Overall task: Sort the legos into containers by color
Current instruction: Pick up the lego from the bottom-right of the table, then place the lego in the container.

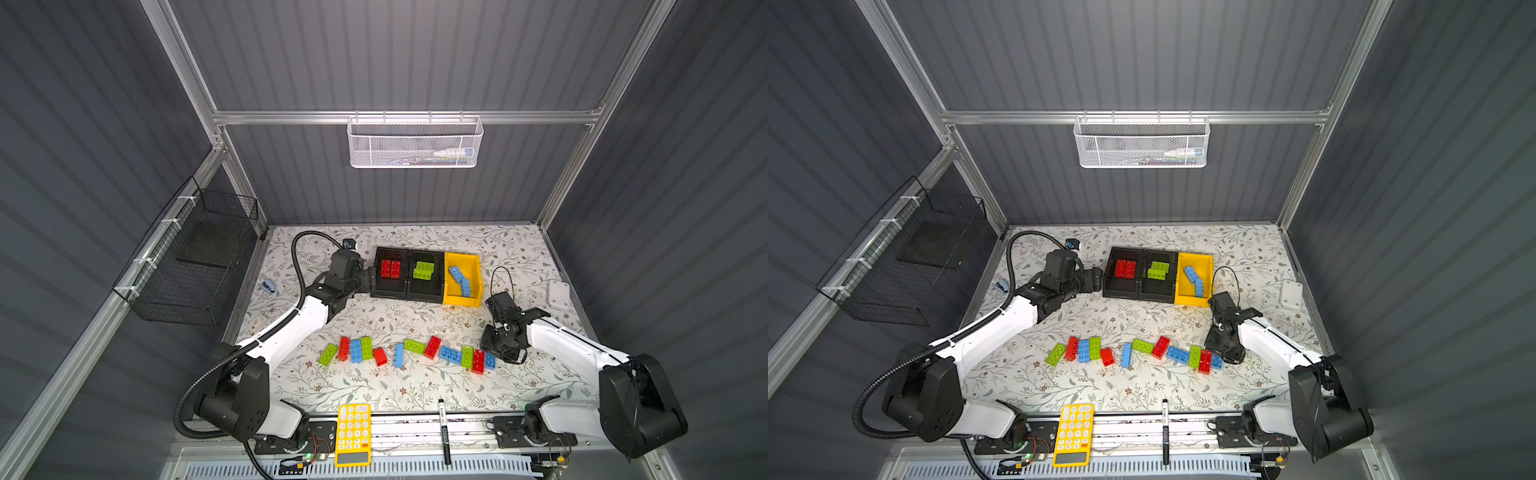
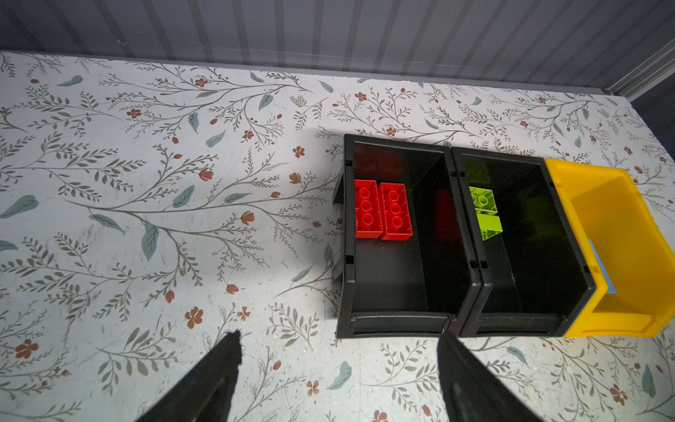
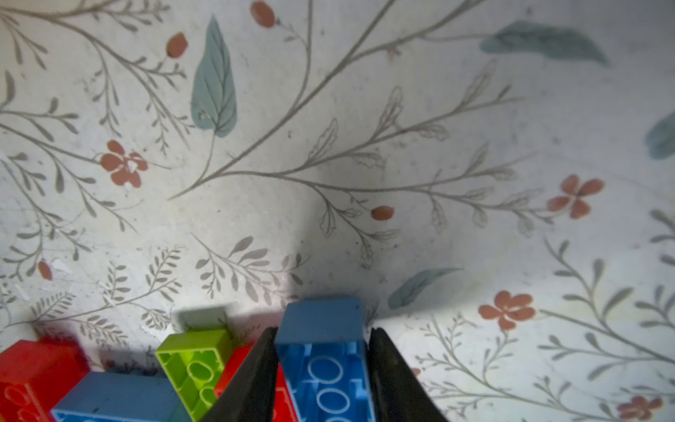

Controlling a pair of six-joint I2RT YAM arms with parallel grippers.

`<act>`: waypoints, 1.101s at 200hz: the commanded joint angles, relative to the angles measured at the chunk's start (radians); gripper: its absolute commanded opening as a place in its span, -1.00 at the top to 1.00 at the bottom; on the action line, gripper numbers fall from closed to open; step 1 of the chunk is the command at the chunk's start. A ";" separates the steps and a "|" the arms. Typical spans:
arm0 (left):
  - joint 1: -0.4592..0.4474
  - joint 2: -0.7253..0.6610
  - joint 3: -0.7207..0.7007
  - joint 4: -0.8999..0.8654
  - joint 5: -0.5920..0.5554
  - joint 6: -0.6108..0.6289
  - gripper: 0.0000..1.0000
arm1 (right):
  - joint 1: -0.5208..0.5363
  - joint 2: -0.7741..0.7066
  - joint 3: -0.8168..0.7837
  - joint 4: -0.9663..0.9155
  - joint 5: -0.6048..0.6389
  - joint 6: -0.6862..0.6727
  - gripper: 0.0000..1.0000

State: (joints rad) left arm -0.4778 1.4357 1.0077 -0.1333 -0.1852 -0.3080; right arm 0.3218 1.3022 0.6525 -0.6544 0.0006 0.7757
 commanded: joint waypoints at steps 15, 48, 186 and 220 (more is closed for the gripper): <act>0.005 -0.001 -0.003 0.001 -0.007 0.003 -0.70 | 0.000 -0.007 0.000 -0.018 0.026 0.020 0.39; 0.007 -0.004 -0.016 -0.008 -0.034 0.004 -0.71 | -0.010 -0.025 0.058 -0.064 0.070 -0.019 0.44; 0.248 -0.262 -0.229 -0.198 -0.063 -0.152 -0.78 | -0.050 0.336 0.680 0.090 0.181 -0.273 0.49; 0.285 -0.377 -0.290 -0.302 -0.052 -0.223 -0.78 | -0.055 0.546 0.889 0.060 0.145 -0.343 0.49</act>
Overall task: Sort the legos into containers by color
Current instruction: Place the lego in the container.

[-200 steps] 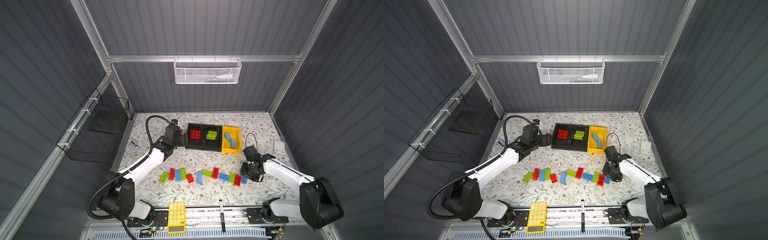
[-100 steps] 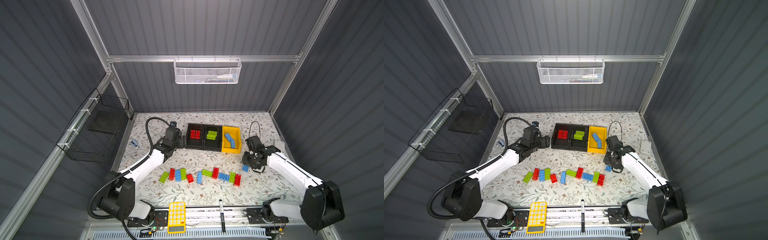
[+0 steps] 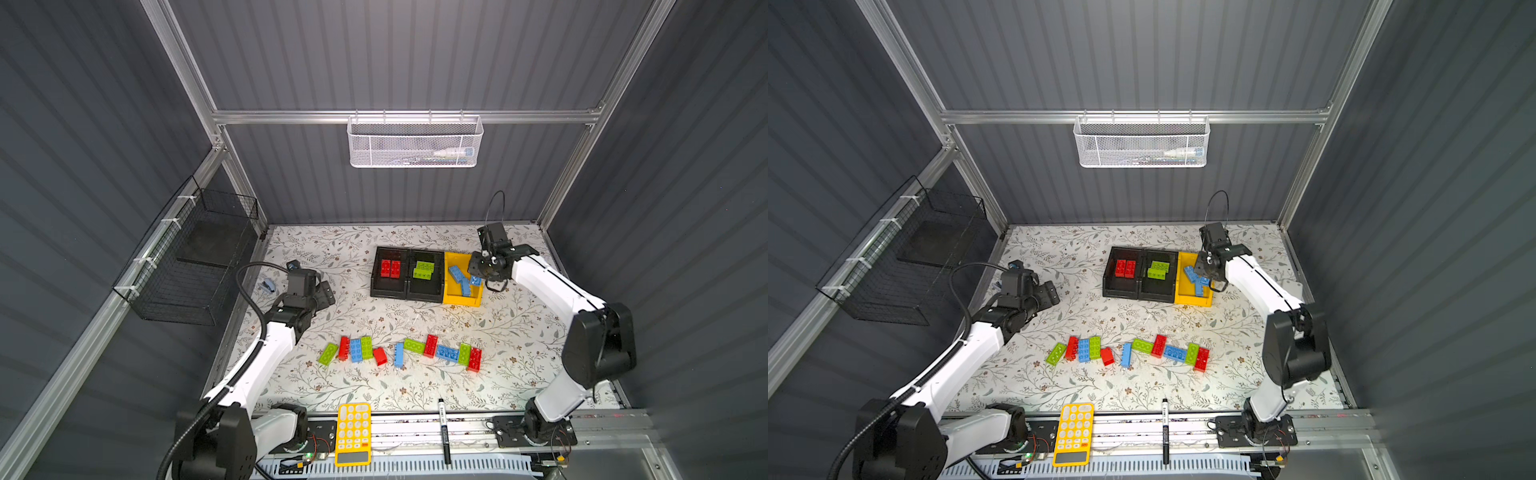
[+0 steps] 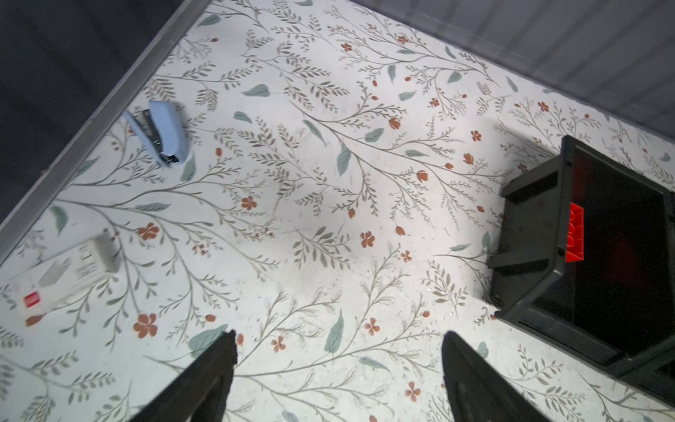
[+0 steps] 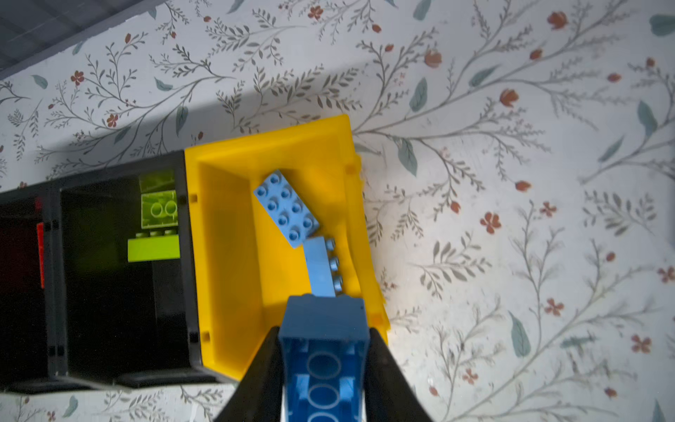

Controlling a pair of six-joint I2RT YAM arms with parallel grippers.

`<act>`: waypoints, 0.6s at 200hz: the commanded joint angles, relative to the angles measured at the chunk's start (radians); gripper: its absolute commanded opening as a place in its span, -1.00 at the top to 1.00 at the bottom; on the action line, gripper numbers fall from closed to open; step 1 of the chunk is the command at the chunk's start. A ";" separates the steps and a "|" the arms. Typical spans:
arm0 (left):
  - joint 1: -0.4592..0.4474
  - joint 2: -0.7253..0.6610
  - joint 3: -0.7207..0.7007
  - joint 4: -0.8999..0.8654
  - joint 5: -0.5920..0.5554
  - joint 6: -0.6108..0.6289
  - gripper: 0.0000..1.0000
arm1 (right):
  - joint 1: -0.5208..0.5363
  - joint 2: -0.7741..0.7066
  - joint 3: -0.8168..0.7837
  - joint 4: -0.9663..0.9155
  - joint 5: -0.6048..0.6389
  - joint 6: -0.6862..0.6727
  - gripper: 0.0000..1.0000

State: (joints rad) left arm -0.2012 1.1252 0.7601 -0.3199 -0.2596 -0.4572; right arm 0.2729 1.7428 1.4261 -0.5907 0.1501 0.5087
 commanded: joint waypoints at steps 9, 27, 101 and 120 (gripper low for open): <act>0.009 -0.100 -0.059 -0.140 0.020 -0.092 -0.78 | -0.008 0.148 0.154 -0.008 -0.008 -0.090 0.49; 0.009 -0.134 -0.080 -0.201 0.010 -0.120 -0.81 | -0.012 0.219 0.221 -0.023 -0.027 -0.102 0.48; 0.008 -0.181 -0.120 -0.266 0.009 -0.153 -0.86 | 0.029 0.260 0.167 0.012 -0.114 -0.034 0.40; 0.008 -0.155 -0.098 -0.283 -0.011 -0.131 -0.87 | 0.035 0.258 0.144 0.015 -0.136 -0.023 0.32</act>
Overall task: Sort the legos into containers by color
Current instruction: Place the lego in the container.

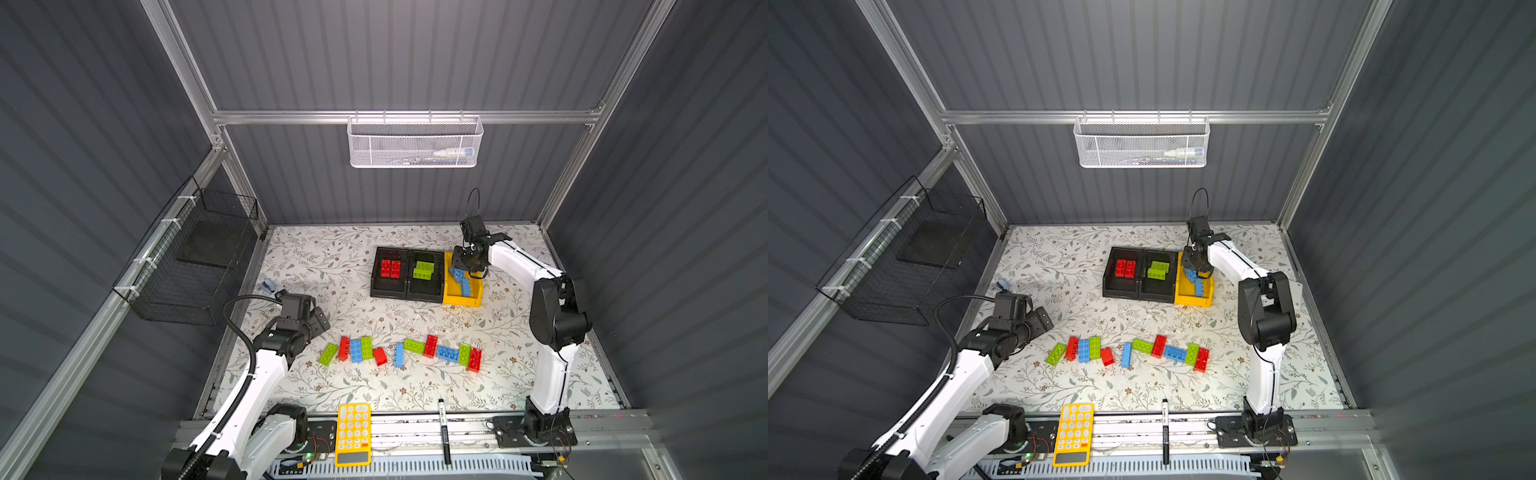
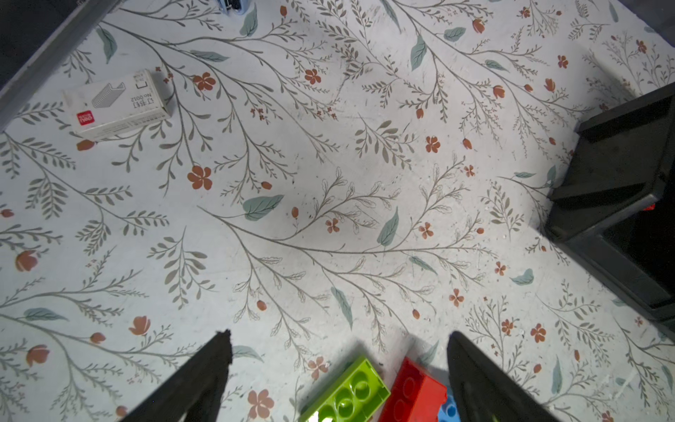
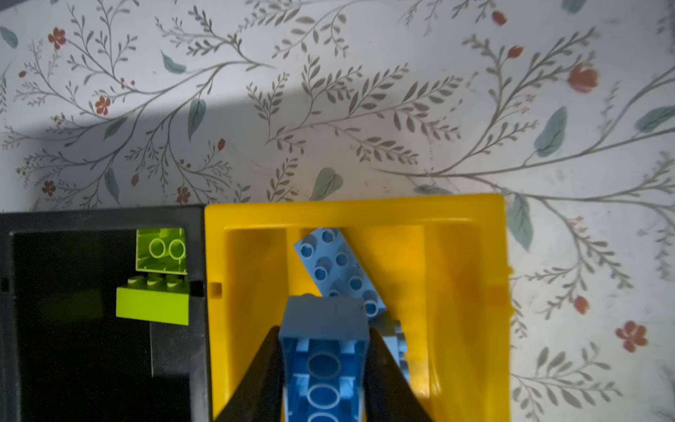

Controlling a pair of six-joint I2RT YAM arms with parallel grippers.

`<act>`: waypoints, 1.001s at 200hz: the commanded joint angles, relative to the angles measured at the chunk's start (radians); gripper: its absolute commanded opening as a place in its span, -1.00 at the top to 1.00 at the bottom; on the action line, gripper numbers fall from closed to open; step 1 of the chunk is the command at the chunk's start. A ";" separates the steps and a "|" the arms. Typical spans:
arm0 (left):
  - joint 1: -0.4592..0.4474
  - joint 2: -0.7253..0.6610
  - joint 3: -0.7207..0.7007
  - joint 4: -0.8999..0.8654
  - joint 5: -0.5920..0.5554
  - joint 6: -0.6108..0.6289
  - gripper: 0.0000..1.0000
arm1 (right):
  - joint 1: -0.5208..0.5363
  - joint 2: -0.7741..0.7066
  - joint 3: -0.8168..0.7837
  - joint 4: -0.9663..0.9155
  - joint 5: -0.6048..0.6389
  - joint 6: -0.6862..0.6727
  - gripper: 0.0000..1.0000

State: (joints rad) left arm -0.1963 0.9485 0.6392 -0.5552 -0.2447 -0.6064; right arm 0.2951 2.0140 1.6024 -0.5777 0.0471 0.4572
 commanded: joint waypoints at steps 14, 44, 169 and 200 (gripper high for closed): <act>0.003 0.027 0.028 -0.046 -0.027 0.031 -0.86 | 0.016 -0.019 -0.045 0.001 -0.024 0.026 0.05; 0.003 0.021 0.019 -0.018 -0.019 0.043 -0.87 | 0.007 -0.042 -0.052 -0.005 0.019 0.014 -0.14; -0.103 0.005 -0.042 -0.068 -0.011 -0.053 -0.79 | -0.049 -0.174 -0.099 0.007 0.036 0.011 -0.22; -0.202 0.011 -0.047 -0.115 -0.051 -0.111 -0.80 | -0.056 -0.188 -0.133 0.015 0.030 0.016 -0.23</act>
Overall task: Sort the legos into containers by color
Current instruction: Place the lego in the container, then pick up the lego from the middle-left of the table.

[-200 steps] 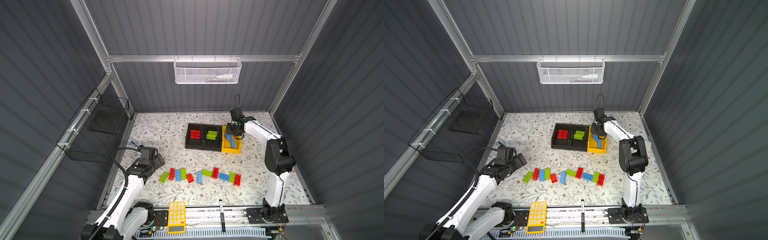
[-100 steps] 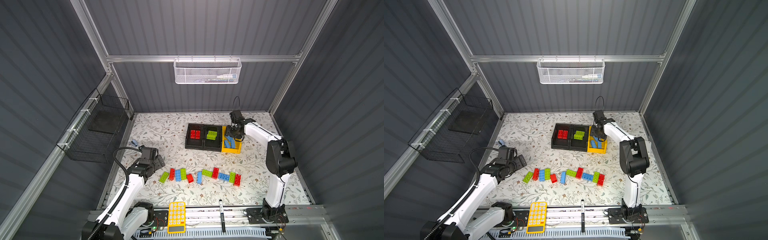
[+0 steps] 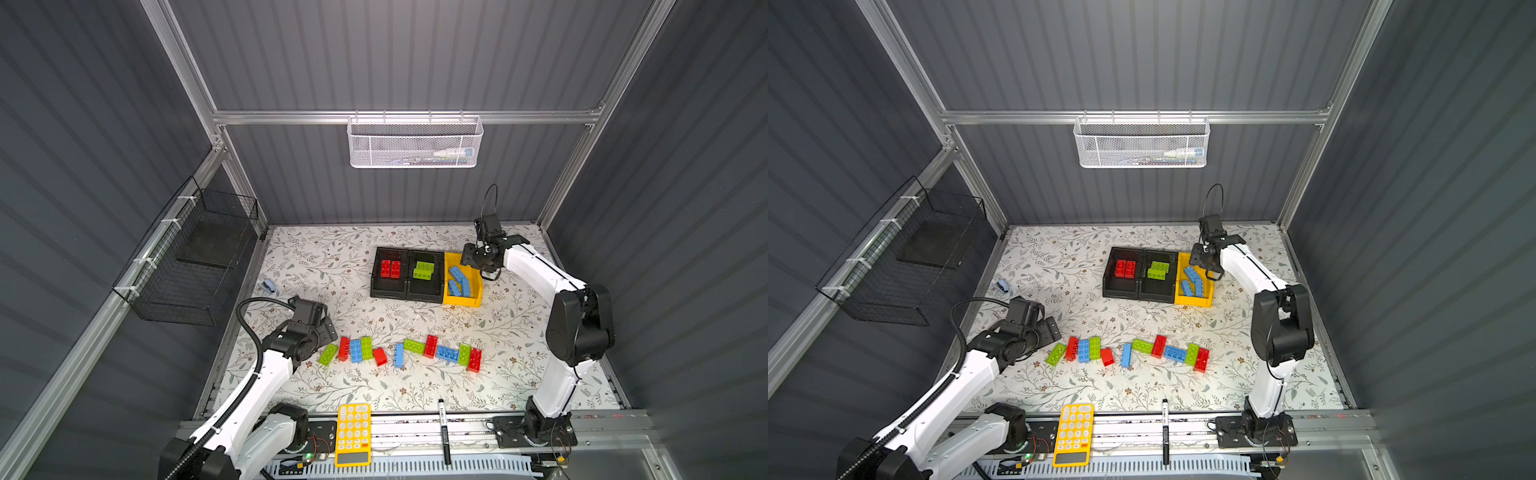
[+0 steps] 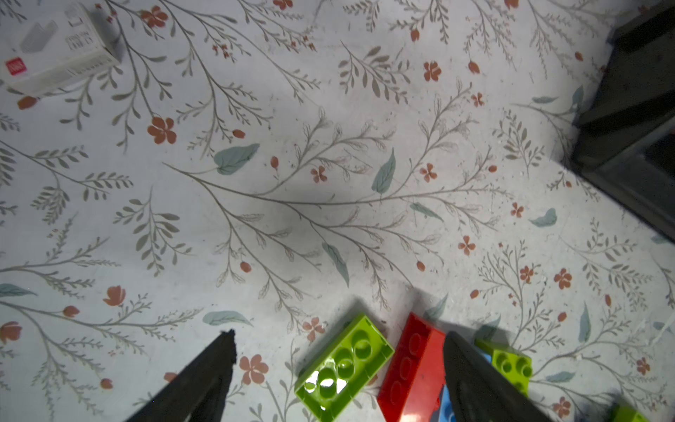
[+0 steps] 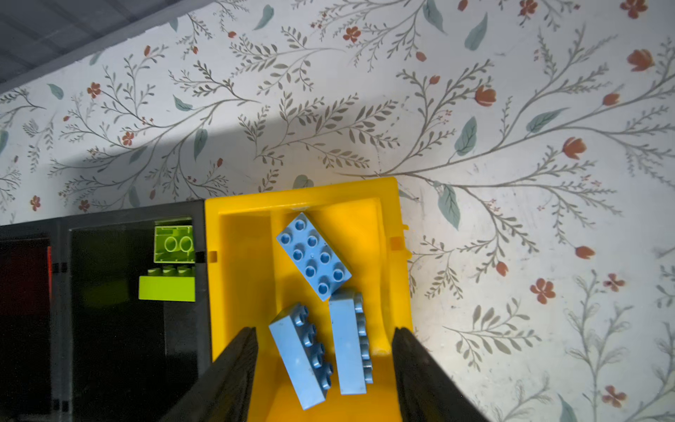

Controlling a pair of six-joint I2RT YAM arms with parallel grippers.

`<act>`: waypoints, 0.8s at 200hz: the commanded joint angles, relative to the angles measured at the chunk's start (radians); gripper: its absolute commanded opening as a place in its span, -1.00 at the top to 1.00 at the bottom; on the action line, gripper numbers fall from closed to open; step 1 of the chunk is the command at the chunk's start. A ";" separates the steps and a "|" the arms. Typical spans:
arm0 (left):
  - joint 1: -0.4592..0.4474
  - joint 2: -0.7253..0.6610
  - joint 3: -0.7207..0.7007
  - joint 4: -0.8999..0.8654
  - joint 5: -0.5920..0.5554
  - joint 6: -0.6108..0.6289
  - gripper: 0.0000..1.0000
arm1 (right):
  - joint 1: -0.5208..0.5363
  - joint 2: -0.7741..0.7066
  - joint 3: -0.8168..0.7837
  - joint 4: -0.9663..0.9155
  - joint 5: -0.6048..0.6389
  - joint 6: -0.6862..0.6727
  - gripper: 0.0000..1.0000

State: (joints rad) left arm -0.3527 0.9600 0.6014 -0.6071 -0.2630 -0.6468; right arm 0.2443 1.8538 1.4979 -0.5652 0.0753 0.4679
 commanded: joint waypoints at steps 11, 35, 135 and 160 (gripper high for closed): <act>-0.048 -0.009 -0.018 -0.080 -0.033 -0.076 -0.81 | -0.007 -0.032 -0.041 0.005 0.000 0.008 -0.23; -0.048 -0.033 -0.041 -0.081 -0.009 -0.100 -0.80 | -0.010 -0.040 -0.066 0.016 -0.006 0.015 -0.23; -0.053 0.073 -0.074 -0.023 0.066 -0.119 -0.74 | -0.020 -0.059 -0.116 0.028 -0.012 0.025 -0.23; -0.055 0.110 -0.080 -0.029 0.059 -0.132 -0.72 | -0.026 -0.059 -0.122 0.029 -0.019 0.029 -0.23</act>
State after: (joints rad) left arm -0.4007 1.0416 0.5316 -0.6323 -0.2153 -0.7677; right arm 0.2245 1.8156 1.3899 -0.5381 0.0662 0.4896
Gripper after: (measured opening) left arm 0.866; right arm 0.616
